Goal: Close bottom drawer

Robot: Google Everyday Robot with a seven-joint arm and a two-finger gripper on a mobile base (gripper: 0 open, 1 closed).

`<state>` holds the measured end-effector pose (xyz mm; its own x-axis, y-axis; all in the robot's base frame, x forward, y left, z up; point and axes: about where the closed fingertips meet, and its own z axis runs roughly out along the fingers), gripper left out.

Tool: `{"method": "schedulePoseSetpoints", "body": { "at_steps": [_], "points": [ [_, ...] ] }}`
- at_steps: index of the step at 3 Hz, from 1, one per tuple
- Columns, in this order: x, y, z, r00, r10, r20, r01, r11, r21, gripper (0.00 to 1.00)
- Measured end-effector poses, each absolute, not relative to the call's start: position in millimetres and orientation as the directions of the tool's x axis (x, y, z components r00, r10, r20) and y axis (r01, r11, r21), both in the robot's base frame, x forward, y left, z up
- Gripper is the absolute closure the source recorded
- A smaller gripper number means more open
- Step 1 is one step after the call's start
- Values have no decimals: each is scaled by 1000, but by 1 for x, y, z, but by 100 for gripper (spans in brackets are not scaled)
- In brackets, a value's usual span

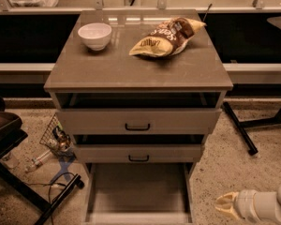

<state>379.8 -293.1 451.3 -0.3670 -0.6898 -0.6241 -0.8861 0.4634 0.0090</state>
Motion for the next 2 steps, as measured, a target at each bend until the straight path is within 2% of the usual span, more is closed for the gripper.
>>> {"method": "schedulePoseSetpoints", "body": {
  "at_steps": [2],
  "points": [
    [321, -286, 346, -374, -617, -692, -893, 441, 89, 100]
  ]
}}
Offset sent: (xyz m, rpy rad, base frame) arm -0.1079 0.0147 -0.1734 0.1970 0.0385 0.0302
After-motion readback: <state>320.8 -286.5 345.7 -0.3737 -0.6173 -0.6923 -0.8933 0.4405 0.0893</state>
